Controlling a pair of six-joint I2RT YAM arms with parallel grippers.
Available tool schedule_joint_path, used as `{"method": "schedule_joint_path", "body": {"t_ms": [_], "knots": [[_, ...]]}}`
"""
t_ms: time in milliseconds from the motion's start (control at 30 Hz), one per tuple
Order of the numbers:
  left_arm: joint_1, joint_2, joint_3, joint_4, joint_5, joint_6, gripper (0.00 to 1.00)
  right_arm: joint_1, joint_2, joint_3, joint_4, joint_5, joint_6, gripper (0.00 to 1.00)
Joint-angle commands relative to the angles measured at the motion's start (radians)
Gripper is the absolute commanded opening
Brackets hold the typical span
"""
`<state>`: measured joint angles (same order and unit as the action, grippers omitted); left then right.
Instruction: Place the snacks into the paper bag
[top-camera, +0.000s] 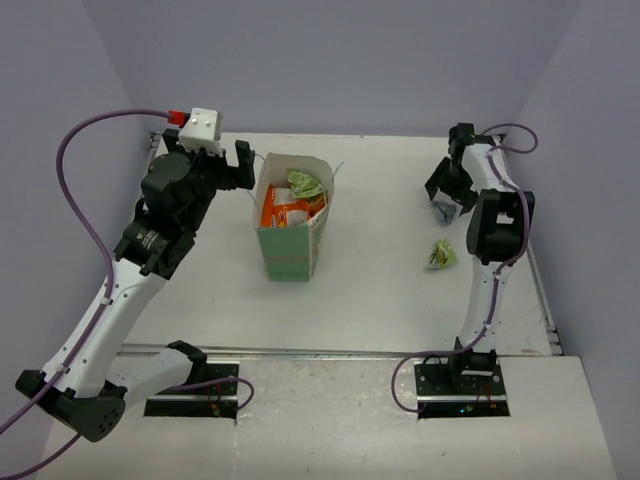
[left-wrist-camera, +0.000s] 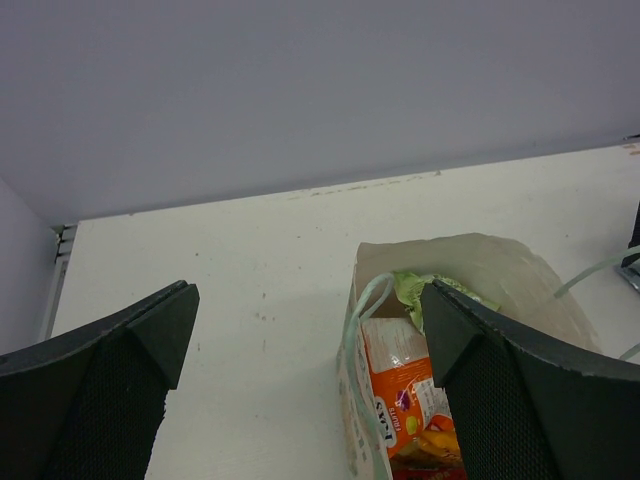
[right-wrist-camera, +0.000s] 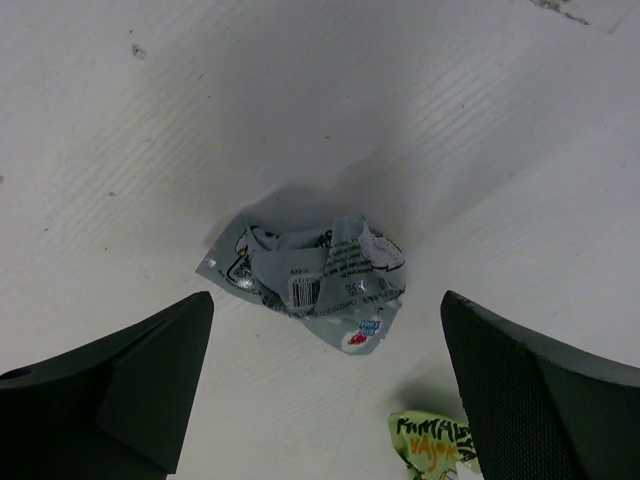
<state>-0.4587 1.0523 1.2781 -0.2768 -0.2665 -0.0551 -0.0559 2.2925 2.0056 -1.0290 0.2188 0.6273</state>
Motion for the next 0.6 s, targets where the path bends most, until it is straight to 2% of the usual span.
{"method": "schedule_joint_path", "body": {"t_ms": [0,100,133,200,233,267,367,500,567], "knots": [[-0.005,-0.005,0.003,0.024,-0.016,0.034,1.0,-0.005,0.05,0.044,-0.016,0.016,-0.011,0.99],[-0.003,-0.002,0.004,0.025,-0.017,0.035,1.0,-0.004,0.053,0.044,-0.031,0.016,-0.006,0.77],[-0.005,0.0,0.004,0.025,-0.019,0.035,1.0,-0.005,0.036,0.015,-0.017,0.013,-0.006,0.59],[-0.003,0.005,0.006,0.028,-0.016,0.035,1.0,-0.005,0.022,-0.008,0.004,0.014,-0.009,0.35],[-0.001,0.006,0.006,0.03,-0.013,0.035,1.0,-0.005,0.016,-0.014,0.004,0.013,-0.009,0.04],[-0.003,0.006,0.006,0.03,-0.013,0.035,1.0,-0.007,0.016,-0.011,0.003,0.013,-0.011,0.0],[-0.003,0.011,0.007,0.033,-0.014,0.037,1.0,-0.005,-0.03,-0.028,0.012,-0.025,-0.015,0.0],[-0.001,0.014,0.007,0.034,-0.014,0.038,1.0,-0.004,-0.172,-0.102,0.111,-0.163,-0.021,0.0],[-0.001,0.017,0.009,0.036,-0.014,0.038,1.0,-0.001,-0.278,-0.137,0.15,-0.295,-0.015,0.0]]}}
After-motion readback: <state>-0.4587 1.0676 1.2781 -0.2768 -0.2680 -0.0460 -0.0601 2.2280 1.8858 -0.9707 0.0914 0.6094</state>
